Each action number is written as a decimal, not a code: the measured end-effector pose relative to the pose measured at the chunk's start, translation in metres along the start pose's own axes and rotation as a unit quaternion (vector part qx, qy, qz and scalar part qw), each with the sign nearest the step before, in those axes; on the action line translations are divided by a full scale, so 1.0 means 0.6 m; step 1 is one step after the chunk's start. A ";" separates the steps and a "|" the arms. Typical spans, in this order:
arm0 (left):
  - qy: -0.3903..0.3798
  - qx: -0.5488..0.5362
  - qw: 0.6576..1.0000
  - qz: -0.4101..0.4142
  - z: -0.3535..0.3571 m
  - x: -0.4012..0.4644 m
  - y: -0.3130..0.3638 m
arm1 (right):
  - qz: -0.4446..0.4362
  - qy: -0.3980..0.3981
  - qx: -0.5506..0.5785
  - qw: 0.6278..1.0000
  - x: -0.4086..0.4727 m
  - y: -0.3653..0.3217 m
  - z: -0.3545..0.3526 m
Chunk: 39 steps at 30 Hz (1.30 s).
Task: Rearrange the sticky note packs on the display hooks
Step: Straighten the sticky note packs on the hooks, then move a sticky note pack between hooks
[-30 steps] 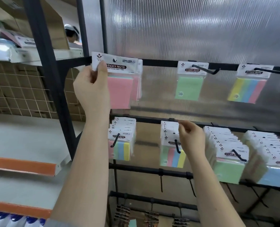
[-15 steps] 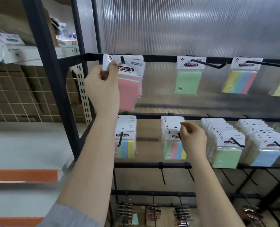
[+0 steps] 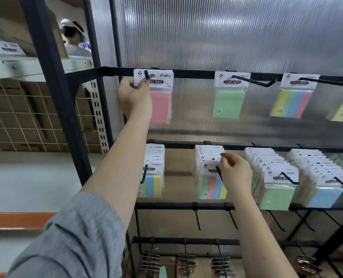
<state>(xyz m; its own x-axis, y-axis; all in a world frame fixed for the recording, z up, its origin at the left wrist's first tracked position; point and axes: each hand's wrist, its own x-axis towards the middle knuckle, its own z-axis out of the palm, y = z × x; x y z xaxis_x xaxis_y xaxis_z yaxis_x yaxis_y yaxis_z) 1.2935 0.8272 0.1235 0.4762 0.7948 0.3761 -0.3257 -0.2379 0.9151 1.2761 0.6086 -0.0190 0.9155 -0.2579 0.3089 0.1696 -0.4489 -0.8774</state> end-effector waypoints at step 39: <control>-0.151 0.240 0.951 -0.122 -0.163 -0.123 -0.225 | 0.135 0.069 0.091 0.984 -0.087 0.043 0.026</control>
<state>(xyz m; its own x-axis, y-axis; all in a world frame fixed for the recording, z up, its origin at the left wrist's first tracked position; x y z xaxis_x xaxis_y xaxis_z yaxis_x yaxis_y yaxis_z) 1.2226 0.8553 -0.0420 0.7266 0.6794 0.1019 0.2010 -0.3521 0.9141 1.2385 0.6234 -0.0634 0.8796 -0.4669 0.0910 0.0008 -0.1898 -0.9818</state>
